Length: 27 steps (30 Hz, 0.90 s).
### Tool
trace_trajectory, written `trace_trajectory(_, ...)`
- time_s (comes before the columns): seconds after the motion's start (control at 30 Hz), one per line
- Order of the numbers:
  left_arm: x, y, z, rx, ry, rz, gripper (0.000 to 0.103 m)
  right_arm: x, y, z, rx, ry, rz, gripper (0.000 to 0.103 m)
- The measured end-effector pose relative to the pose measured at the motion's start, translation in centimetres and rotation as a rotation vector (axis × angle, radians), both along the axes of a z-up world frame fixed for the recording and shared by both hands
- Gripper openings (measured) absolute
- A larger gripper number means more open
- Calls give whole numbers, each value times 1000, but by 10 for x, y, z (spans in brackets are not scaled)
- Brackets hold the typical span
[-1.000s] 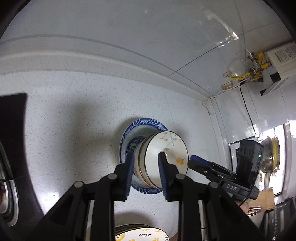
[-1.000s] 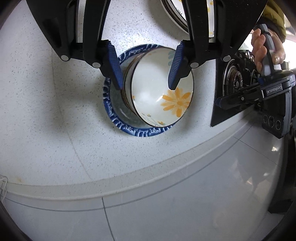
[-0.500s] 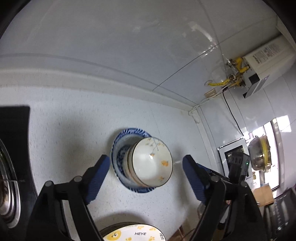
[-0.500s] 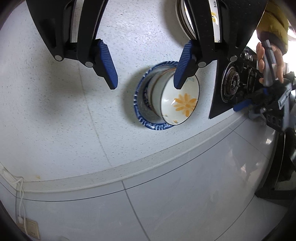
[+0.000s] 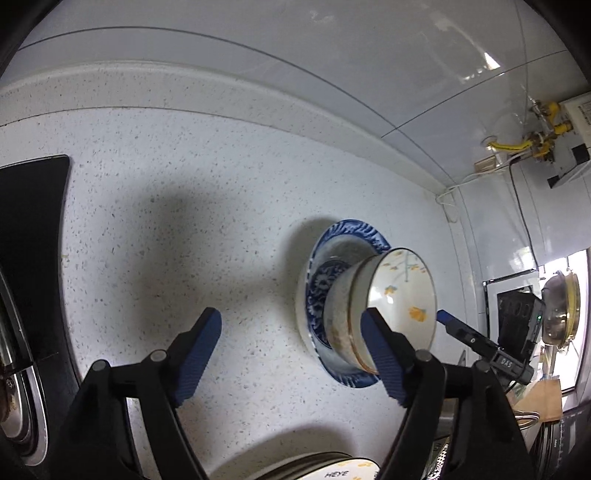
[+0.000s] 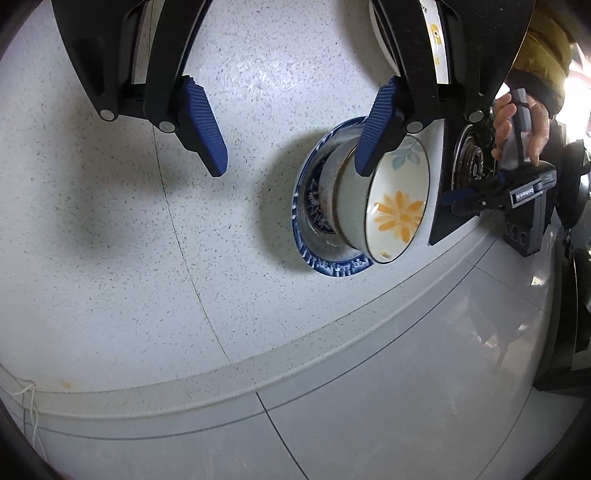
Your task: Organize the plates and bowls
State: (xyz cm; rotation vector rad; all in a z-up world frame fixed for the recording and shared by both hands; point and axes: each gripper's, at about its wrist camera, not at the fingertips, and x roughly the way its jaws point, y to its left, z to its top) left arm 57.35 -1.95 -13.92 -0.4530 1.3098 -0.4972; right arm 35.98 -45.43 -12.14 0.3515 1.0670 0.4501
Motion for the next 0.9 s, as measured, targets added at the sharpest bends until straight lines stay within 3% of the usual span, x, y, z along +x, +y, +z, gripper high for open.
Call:
trace_trajectory(0.1, 3, -8, -11, 9, 22, -14, 76, 7, 2, -4, 7, 20, 17, 67)
trace_trajectory(0.23, 7, -16, -28, 17, 60, -29, 61, 13, 9, -13, 13, 45, 46, 67)
trace_trajectory(0.33, 9, -21, -39, 25, 88, -26, 55, 17, 17, -19, 5, 54, 69, 66)
trace_trajectory(0.5, 12, -34, -52, 7, 114, -40, 36, 21, 24, -23, 0, 58, 81, 52)
trace_trajectory(0.53, 13, -37, -56, 4, 120, -42, 33, 23, 23, -22, -1, 57, 76, 45)
trace_trajectory(0.57, 14, -38, -58, -3, 128, -41, 32, 25, 22, -23, 7, 65, 78, 36)
trace_trajectory(0.6, 15, -40, -62, -16, 137, -40, 31, 26, 21, -24, 22, 75, 79, 35)
trace_trajectory(0.9, 25, -47, -73, -31, 147, -34, 31, 34, 18, -32, 16, 99, 84, 34)
